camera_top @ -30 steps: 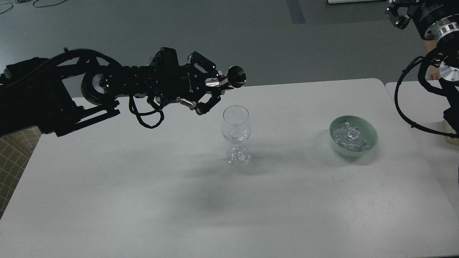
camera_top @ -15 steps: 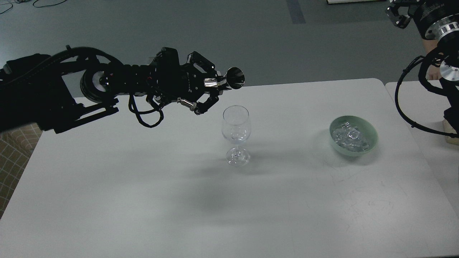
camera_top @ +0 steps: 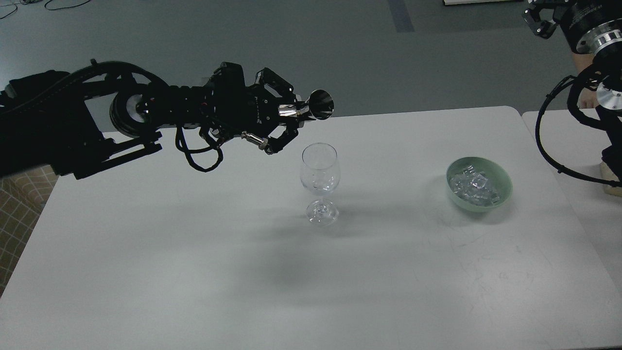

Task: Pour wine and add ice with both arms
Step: 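Tilt the jigger over the wine glass with the left gripper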

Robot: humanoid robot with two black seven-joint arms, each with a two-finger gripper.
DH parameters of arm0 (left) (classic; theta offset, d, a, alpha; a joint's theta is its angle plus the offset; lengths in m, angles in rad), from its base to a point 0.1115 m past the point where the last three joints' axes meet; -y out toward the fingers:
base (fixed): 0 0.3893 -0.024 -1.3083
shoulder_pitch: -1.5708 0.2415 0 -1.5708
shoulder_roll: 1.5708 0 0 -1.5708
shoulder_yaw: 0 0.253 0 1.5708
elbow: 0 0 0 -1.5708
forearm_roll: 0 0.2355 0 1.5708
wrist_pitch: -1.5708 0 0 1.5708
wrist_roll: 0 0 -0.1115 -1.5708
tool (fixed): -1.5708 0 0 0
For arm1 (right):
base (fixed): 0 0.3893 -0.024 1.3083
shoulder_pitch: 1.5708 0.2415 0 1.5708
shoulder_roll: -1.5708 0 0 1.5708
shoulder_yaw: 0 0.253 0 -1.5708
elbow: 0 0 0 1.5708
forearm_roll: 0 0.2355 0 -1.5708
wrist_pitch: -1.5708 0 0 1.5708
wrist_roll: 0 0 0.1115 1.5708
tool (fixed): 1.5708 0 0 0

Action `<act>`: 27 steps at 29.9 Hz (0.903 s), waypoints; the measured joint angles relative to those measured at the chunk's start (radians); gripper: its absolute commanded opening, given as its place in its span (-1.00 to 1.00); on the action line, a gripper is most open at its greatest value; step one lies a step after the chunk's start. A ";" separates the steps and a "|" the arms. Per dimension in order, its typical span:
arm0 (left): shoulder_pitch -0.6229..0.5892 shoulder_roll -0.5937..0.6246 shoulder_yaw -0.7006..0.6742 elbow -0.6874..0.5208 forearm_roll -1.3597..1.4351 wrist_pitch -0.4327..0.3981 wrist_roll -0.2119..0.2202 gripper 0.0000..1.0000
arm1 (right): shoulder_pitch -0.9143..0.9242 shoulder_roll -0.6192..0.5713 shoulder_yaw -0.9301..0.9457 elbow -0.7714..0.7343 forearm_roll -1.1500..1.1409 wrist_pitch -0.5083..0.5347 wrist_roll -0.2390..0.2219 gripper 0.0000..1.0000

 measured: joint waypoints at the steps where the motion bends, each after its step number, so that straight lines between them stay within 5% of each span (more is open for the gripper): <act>1: 0.000 0.002 0.006 0.000 0.000 0.000 0.000 -0.73 | -0.001 0.000 0.000 0.000 0.000 0.000 0.000 1.00; 27: -0.056 -0.001 0.062 -0.008 0.000 0.001 -0.008 -0.73 | 0.005 0.002 0.000 -0.005 0.000 0.000 0.000 1.00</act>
